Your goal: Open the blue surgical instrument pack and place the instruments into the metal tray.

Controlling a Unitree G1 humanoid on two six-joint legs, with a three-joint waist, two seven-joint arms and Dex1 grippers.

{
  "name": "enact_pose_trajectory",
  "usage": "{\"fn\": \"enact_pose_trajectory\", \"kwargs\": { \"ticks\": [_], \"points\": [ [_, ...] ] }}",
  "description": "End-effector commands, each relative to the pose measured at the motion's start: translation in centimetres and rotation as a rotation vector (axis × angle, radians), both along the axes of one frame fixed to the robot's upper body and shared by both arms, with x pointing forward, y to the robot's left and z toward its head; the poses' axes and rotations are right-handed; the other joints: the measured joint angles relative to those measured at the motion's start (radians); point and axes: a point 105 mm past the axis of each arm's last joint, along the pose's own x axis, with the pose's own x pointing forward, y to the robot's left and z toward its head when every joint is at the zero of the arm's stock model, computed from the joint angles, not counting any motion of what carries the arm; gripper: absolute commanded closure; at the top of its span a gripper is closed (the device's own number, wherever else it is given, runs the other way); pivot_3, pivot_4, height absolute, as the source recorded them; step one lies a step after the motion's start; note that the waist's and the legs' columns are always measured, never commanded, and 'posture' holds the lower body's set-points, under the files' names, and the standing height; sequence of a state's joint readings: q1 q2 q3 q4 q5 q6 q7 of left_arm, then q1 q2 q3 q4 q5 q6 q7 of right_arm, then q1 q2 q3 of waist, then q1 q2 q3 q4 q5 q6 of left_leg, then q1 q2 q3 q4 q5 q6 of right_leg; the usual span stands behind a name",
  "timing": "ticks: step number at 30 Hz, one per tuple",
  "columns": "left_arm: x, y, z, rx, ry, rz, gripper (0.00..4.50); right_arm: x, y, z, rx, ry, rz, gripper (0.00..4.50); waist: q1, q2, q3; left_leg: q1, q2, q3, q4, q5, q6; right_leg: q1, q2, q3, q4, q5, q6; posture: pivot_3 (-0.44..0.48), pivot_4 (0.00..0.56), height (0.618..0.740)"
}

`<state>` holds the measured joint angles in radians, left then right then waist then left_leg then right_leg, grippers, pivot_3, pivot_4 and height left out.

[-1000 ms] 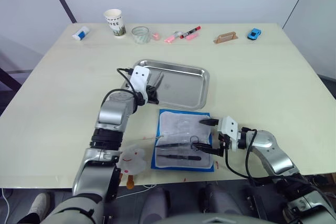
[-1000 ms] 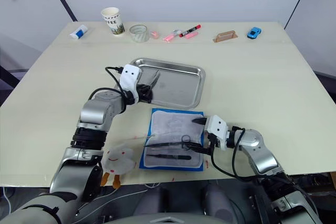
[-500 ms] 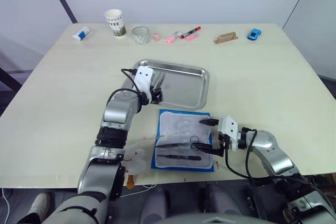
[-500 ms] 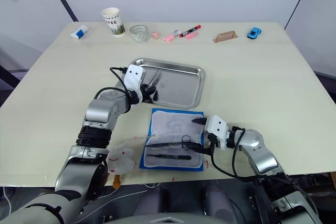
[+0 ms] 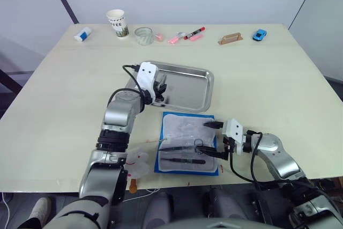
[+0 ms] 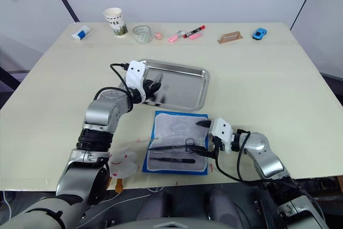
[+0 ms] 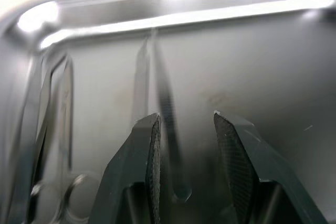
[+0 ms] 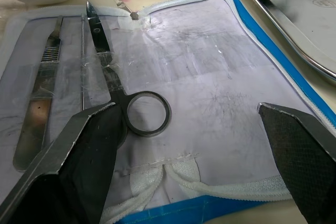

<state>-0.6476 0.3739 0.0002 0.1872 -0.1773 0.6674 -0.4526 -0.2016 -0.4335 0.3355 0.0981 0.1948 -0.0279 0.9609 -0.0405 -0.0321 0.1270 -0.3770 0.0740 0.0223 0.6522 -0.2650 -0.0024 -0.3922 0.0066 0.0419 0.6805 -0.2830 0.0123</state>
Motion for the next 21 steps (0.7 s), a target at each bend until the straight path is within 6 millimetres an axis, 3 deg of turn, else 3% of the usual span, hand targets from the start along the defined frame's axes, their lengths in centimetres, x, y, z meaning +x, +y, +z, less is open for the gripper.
{"fn": "enact_pose_trajectory", "kwargs": {
  "ticks": [1,9,12,21],
  "points": [
    [-1.3,-0.5,3.9,-0.061,-0.173,-0.207,2.81,-1.5,-1.9,-5.9,-0.184,0.172,-0.064,0.0,-0.001,0.0,0.0,0.0,0.0,0.0,0.0,0.0,0.0,0.0,0.0,0.0,0.0,0.0,0.0,0.0,0.15,0.728],
    [-7.5,0.5,3.9,-0.097,-0.161,-0.739,2.81,-1.5,-2.0,-5.9,-0.186,0.171,-0.062,0.0,0.0,0.001,0.0,0.001,0.0,0.001,-0.001,0.0,0.0,0.0,0.0,0.0,0.0,0.0,0.0,0.0,0.15,0.728],
    [-10.0,0.8,3.0,-0.082,-0.104,-0.907,2.81,-1.5,-2.0,-5.8,-0.187,0.171,-0.061,0.0,-0.001,0.001,0.001,0.001,0.0,0.001,-0.001,0.0,0.0,0.0,0.0,0.0,0.0,0.0,0.0,0.0,0.15,0.728],
    [-13.5,1.8,0.7,-0.007,0.015,-1.155,2.81,-1.5,-1.9,-4.1,-0.118,0.128,-0.05,0.0,0.001,0.001,0.001,0.0,0.0,0.001,-0.001,0.0,0.0,-0.001,0.0,0.0,-0.001,-0.001,-0.001,0.0,0.15,0.728]
  ]
}}
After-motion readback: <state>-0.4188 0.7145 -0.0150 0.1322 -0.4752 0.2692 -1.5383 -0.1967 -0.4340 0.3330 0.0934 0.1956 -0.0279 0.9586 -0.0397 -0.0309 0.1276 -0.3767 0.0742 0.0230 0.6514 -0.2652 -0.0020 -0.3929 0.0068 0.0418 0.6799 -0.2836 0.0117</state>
